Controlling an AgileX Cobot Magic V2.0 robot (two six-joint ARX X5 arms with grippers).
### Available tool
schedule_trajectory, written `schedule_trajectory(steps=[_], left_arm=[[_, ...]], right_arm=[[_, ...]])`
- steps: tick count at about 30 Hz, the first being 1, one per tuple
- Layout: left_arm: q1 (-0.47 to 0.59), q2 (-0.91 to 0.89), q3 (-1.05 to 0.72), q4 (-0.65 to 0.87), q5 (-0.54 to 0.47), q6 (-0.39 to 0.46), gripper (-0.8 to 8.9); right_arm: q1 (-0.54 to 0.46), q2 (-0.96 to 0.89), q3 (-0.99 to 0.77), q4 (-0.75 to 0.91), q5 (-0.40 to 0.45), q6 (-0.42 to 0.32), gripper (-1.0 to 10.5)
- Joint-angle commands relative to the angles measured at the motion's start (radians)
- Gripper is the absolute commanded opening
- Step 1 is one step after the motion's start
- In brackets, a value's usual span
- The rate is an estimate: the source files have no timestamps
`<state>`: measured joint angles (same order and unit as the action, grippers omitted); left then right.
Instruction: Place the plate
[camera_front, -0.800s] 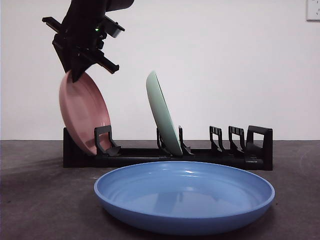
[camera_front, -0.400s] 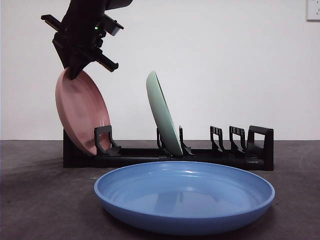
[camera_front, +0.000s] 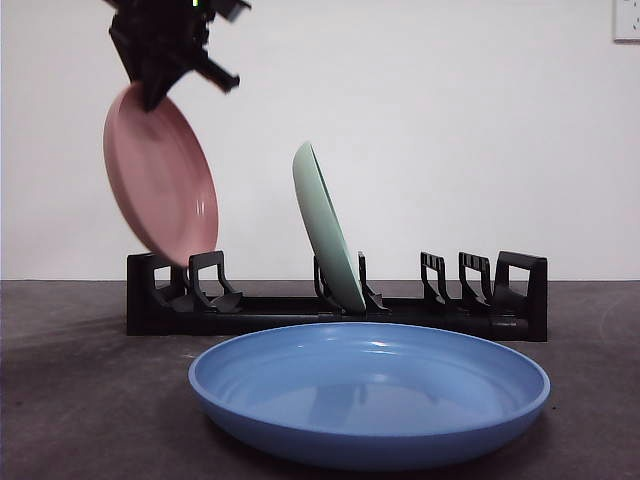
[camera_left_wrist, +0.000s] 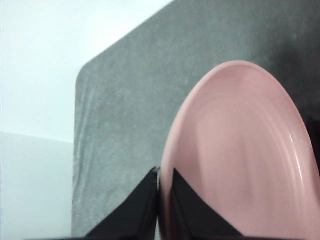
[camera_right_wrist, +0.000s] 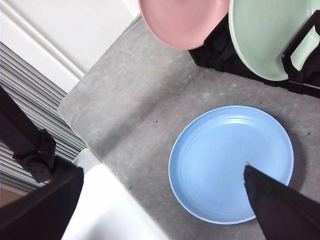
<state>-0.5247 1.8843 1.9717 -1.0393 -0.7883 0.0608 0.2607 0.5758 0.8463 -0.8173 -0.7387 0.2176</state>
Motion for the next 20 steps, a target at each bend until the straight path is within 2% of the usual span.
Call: schedule_trajectory(steps=[1, 5, 11, 14, 20], left_arm=[[-0.015, 0.016, 0.093, -0.036, -0.002, -0.011, 0.14], [-0.019, 0.002, 0.166, -0.15, -0.001, -0.051, 0.14], [-0.035, -0.072, 0.168, -0.268, 0.034, -0.094, 0.14], [-0.041, -0.121, 0.168, -0.329, 0.102, -0.128, 0.14], [-0.045, -0.219, 0.167, -0.365, 0.345, -0.13, 0.14]], right_arm=[[0.002, 0.004, 0.008, 0.018, -0.005, 0.013, 5.1], [0.002, 0.004, 0.008, 0.018, -0.005, 0.014, 5.1], [0.002, 0.004, 0.008, 0.02, -0.005, 0.013, 5.1], [0.002, 0.004, 0.008, 0.021, 0.001, 0.013, 5.1], [0.002, 0.004, 0.008, 0.021, 0.007, 0.01, 5.1]])
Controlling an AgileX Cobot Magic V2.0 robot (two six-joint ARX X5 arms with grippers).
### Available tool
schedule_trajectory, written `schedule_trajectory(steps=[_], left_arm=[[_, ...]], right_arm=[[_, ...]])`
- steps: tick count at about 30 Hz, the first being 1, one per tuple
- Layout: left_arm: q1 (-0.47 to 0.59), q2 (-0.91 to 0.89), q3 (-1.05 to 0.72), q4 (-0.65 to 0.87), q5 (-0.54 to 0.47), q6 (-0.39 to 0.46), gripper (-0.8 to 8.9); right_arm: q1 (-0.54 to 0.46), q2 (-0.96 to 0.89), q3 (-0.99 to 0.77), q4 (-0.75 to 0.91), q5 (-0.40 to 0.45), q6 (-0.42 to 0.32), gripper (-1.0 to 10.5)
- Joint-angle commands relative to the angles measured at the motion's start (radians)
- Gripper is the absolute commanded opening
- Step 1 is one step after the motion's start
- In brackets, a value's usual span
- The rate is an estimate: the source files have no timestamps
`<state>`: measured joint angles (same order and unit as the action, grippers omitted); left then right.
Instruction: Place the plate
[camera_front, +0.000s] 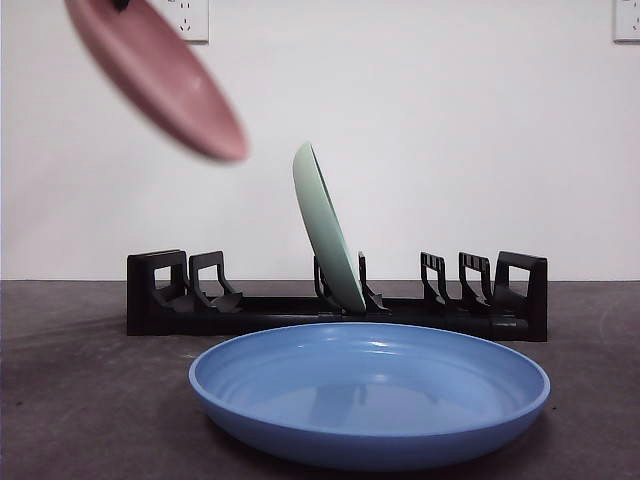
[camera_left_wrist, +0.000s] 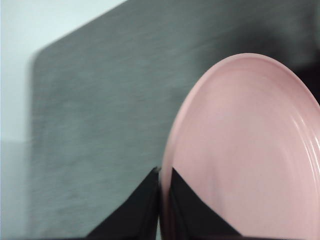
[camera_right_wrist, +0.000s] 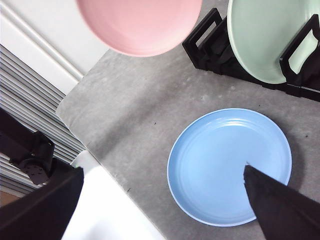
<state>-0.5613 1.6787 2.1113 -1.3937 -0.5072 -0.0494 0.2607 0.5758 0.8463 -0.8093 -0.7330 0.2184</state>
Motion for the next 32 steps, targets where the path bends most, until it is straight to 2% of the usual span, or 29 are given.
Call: schedule_trajectory(steps=[1, 7, 12, 16, 22, 32], left_arm=[[-0.008, -0.031, 0.026, -0.021, 0.095, -0.02, 0.14], [-0.014, -0.149, -0.04, -0.022, 0.366, -0.023, 0.14], [-0.038, -0.274, -0.238, 0.031, 0.458, -0.012, 0.14], [-0.04, -0.369, -0.451, 0.107, 0.578, -0.01, 0.14], [-0.04, -0.442, -0.77, 0.325, 0.725, -0.032, 0.14], [-0.039, -0.415, -1.147, 0.809, 0.771, -0.085, 0.12]], right_arm=[[0.001, 0.004, 0.008, 0.013, 0.001, 0.01, 5.1], [0.001, 0.004, 0.008, 0.013, 0.001, 0.01, 5.1], [0.001, 0.004, 0.008, 0.013, 0.005, 0.01, 5.1], [0.002, 0.004, 0.008, 0.013, 0.009, 0.01, 5.1], [0.002, 0.004, 0.008, 0.012, 0.026, 0.01, 5.1], [0.002, 0.004, 0.008, 0.0, 0.027, 0.01, 5.1]])
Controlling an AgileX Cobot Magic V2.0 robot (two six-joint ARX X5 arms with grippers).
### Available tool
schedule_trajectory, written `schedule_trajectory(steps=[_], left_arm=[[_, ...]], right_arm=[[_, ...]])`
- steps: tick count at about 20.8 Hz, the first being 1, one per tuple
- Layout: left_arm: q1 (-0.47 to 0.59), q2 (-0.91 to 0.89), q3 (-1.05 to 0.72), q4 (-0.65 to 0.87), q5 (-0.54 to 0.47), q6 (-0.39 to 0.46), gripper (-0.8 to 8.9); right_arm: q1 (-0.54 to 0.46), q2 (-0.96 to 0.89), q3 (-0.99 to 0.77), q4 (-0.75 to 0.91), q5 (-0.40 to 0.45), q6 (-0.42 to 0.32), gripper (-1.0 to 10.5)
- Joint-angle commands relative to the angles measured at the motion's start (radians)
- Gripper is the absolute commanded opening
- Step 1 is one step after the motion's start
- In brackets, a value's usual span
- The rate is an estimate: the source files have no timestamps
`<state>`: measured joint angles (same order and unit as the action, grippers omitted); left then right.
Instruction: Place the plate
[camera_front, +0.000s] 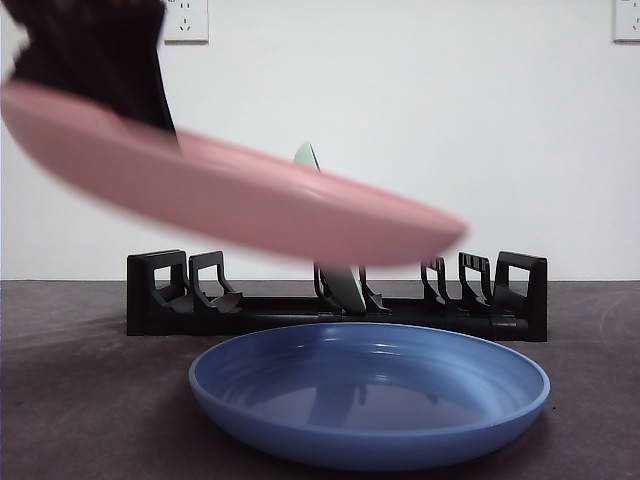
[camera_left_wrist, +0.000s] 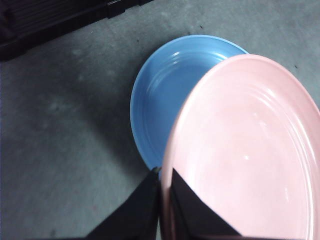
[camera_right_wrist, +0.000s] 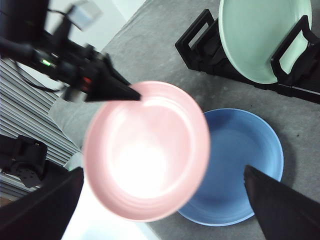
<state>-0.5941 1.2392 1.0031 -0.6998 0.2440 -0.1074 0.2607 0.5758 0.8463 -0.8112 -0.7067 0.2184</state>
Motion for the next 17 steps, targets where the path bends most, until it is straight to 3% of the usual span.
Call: schedule_trajectory(steps=[1, 10, 17], left_arm=[[-0.006, 0.032, -0.059, 0.158, 0.02, -0.044, 0.12], [-0.007, 0.177, -0.1, 0.393, 0.023, -0.246, 0.13], [-0.008, 0.329, -0.1, 0.46, 0.023, -0.266, 0.13]], right_arm=[[0.002, 0.004, 0.008, 0.002, 0.0, 0.01, 5.1], [0.002, 0.004, 0.008, 0.002, 0.0, 0.01, 5.1], [0.002, 0.004, 0.008, -0.006, 0.0, 0.01, 5.1]])
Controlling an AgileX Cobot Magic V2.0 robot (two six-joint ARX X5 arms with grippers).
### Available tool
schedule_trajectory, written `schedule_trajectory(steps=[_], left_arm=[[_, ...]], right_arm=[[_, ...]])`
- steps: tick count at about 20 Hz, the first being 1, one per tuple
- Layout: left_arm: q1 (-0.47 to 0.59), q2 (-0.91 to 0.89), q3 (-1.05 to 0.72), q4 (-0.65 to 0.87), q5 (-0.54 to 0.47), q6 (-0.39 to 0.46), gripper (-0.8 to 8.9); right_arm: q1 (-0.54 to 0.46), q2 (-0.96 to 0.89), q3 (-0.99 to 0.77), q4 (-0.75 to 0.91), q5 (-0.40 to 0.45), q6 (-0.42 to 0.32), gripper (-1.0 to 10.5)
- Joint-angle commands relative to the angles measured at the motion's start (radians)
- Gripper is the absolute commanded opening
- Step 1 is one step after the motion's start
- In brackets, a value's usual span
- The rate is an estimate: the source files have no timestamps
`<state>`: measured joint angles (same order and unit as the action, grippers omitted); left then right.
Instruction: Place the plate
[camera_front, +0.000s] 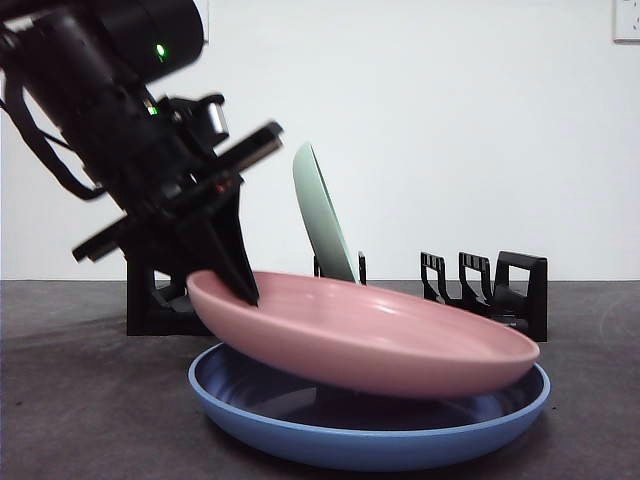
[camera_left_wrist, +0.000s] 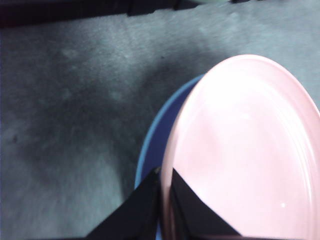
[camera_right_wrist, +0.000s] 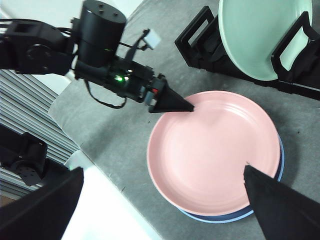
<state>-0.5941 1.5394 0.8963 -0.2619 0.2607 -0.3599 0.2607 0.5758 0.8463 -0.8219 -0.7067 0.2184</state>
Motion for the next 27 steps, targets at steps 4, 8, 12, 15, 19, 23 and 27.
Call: schedule_trajectory(steps=[4, 8, 12, 15, 19, 23, 27], left_arm=[[-0.009, 0.051, 0.007, 0.024, 0.006, -0.011, 0.14], [-0.01, 0.051, 0.007, 0.023, 0.006, -0.026, 0.35], [-0.016, 0.051, 0.008, 0.024, 0.006, -0.05, 2.26], [-0.016, 0.05, 0.008, 0.023, 0.026, -0.05, 3.48], [-0.016, 0.025, 0.01, 0.008, 0.107, -0.048, 5.4], [-0.015, -0.066, 0.01, -0.067, 0.107, -0.033, 5.45], [-0.014, -0.204, 0.01, -0.156, 0.107, 0.005, 5.45]], right_arm=[[0.002, 0.004, 0.008, 0.005, 0.0, 0.01, 5.1], [0.002, 0.004, 0.008, 0.006, 0.001, 0.01, 5.1], [0.002, 0.004, 0.008, 0.006, 0.001, 0.01, 5.1], [0.002, 0.004, 0.008, 0.005, 0.001, 0.01, 5.1], [0.002, 0.004, 0.008, 0.006, 0.001, 0.01, 5.1], [0.002, 0.004, 0.008, 0.006, 0.001, 0.01, 5.1], [0.002, 0.004, 0.008, 0.006, 0.001, 0.009, 5.1]])
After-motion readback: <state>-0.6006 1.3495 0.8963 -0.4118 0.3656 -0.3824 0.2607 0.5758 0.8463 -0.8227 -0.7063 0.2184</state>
